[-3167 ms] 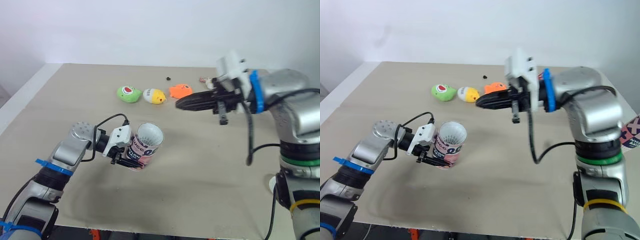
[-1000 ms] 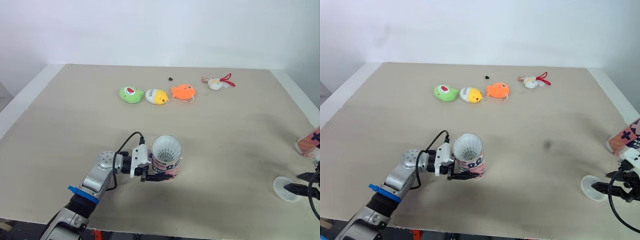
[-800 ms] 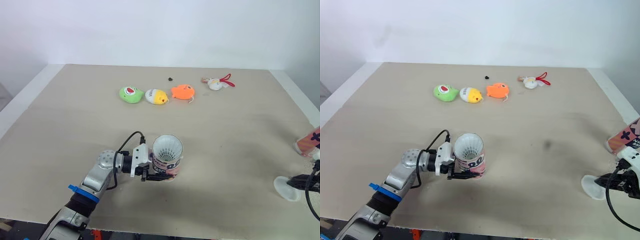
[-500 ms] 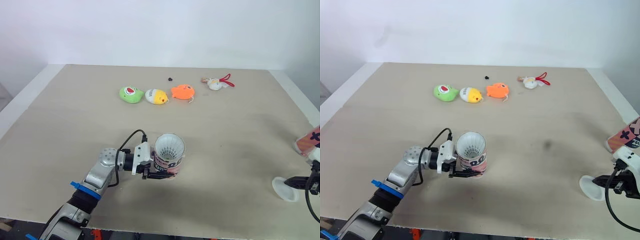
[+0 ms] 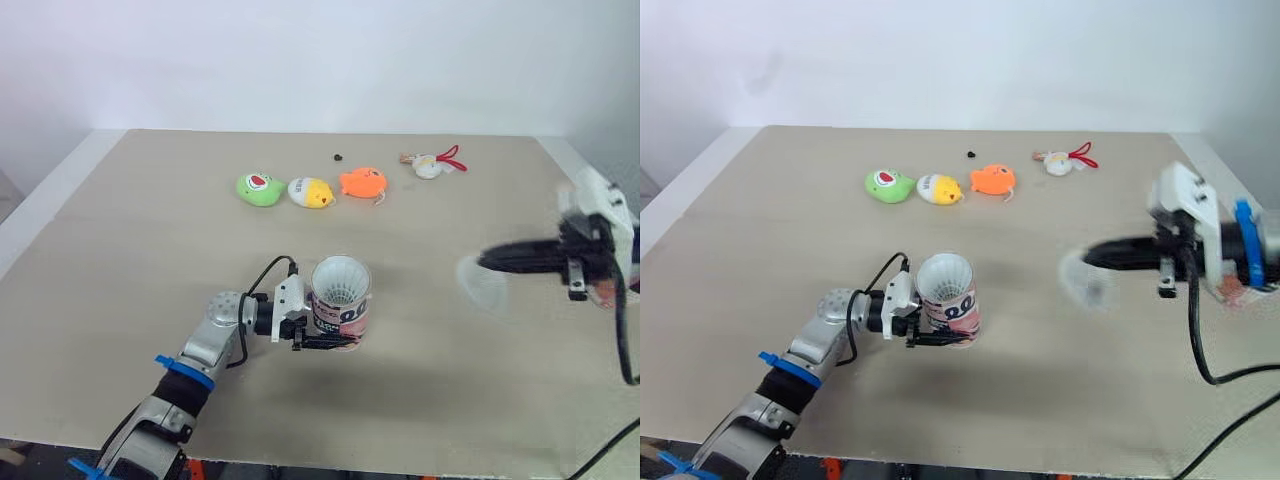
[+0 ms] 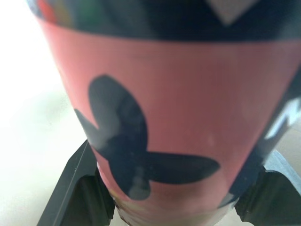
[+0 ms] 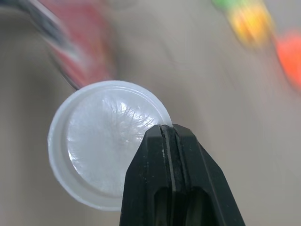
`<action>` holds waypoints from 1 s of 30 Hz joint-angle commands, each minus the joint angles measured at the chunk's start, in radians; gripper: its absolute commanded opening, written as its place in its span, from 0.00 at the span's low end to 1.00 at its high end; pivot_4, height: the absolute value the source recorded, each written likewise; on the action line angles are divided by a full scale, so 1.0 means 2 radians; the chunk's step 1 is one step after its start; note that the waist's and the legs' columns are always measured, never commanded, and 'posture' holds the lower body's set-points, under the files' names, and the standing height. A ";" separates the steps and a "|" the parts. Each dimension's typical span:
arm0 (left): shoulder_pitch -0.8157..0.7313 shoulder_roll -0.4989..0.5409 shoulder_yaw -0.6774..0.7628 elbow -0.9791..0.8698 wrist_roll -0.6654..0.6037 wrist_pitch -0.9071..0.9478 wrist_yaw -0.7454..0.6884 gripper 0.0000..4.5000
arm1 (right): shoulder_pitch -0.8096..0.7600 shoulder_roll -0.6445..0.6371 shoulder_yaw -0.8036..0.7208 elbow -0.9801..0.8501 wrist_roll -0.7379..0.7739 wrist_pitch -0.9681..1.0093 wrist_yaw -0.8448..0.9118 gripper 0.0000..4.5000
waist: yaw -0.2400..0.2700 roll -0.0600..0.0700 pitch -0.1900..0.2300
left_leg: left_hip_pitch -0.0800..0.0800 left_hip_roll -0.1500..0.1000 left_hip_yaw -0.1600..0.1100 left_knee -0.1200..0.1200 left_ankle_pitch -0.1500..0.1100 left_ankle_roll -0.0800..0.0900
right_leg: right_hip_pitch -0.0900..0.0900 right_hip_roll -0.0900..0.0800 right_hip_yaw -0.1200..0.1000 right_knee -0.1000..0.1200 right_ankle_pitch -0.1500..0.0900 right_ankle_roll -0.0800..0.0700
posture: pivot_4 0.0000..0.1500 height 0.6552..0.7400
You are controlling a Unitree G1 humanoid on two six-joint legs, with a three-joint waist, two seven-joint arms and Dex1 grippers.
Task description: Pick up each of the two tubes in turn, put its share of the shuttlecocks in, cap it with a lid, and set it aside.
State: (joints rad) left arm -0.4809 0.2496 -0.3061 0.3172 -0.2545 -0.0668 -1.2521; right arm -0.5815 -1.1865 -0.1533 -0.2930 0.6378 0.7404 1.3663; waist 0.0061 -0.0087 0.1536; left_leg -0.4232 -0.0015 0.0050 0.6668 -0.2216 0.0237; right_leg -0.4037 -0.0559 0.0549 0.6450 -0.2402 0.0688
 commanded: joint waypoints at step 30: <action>-0.031 0.041 -0.064 0.001 0.045 0.073 -0.060 0.57 | -0.284 0.187 0.311 0.059 -0.221 -0.181 0.100 0.00 | -0.001 -0.002 0.001 | -0.001 0.000 -0.002 0.000 -0.002 -0.001 | -0.001 -0.001 -0.004 0.001 0.001 -0.003 | 1.00 1.00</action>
State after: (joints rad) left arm -0.5696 0.3076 -0.3778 0.2842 -0.2216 0.0460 -1.3550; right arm -1.1409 -0.8193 0.4612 -0.1729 0.2279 0.4056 1.5478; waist 0.0050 -0.0132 0.1555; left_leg -0.4256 -0.0013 0.0015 0.6665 -0.2263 0.0225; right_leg -0.4061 -0.0585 0.0466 0.6474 -0.2392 0.0630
